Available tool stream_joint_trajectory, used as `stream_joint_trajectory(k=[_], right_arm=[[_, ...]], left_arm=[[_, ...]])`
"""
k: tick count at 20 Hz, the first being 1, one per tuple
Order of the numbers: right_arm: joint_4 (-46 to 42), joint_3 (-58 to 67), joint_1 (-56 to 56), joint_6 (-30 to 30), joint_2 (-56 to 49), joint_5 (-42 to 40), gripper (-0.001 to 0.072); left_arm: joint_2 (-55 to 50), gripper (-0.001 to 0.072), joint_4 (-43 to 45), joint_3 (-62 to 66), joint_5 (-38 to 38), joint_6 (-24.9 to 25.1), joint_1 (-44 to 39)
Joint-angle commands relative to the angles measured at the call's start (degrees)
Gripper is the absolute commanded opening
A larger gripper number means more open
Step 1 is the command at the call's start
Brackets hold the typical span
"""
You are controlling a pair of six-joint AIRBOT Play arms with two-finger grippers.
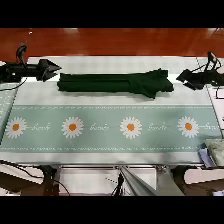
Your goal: Fold the shirts.
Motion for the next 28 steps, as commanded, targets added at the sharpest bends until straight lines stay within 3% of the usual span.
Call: stream_joint_trajectory(k=[1, 8, 9, 10, 11, 12, 13, 15, 17, 22, 28], right_arm=[[14.0, 0.0, -1.3, -2.8, -4.3, 4.9, 0.0603], [24.8, 0.0, 7.4, -6.6, -12.1, -1.5, 0.0602], [26.6, 0.0, 8.6, -8.5, -12.2, -3.2, 0.0563], [28.0, 0.1, 9.3, -10.3, -12.1, -4.2, 0.0405], [29.1, 0.0, 9.5, -11.6, -11.6, -4.2, 0.015], [29.2, 0.0, 9.5, -11.8, -10.8, -3.2, 0.0028], [28.1, 0.0, 9.5, -12.8, -9.2, -2.1, 0.0027], [22.7, 0.0, 9.5, -12.6, -5.0, 0.8, 0.0027], [16.3, 0.0, 9.5, -9.4, 0.0, 5.1, 0.0026], [1.7, 0.0, 12.1, -1.0, 12.5, 17.3, 0.0026], [-8.6, 0.0, 20.0, 9.1, 24.1, 18.8, 0.0026]], left_arm=[[0.0, 0.0621, 0.0, 0.3, -5.0, -0.9, -0.9], [0.0, 0.0621, 0.0, 0.3, -5.9, -0.7, -3.9], [0.0, 0.0621, 0.0, 0.3, -5.9, -0.7, -4.1], [0.0, 0.0619, 0.0, 0.4, -5.9, -0.7, -4.2], [0.0, 0.0567, 0.0, 0.4, -5.9, -0.7, -4.3], [0.0, 0.0489, -0.1, 0.4, -5.9, -0.7, -4.3], [0.0, 0.0424, -0.3, 0.4, -5.9, -0.7, -4.3], [0.0, 0.0169, -2.0, 0.4, -7.1, -0.7, -4.5], [0.0, 0.003, -4.1, 0.4, -8.5, -0.7, -5.3], [0.0, 0.002, -4.8, 0.3, -7.7, -0.7, -12.6], [0.0, 0.0019, -4.7, 0.3, -2.8, 0.7, -24.2]])
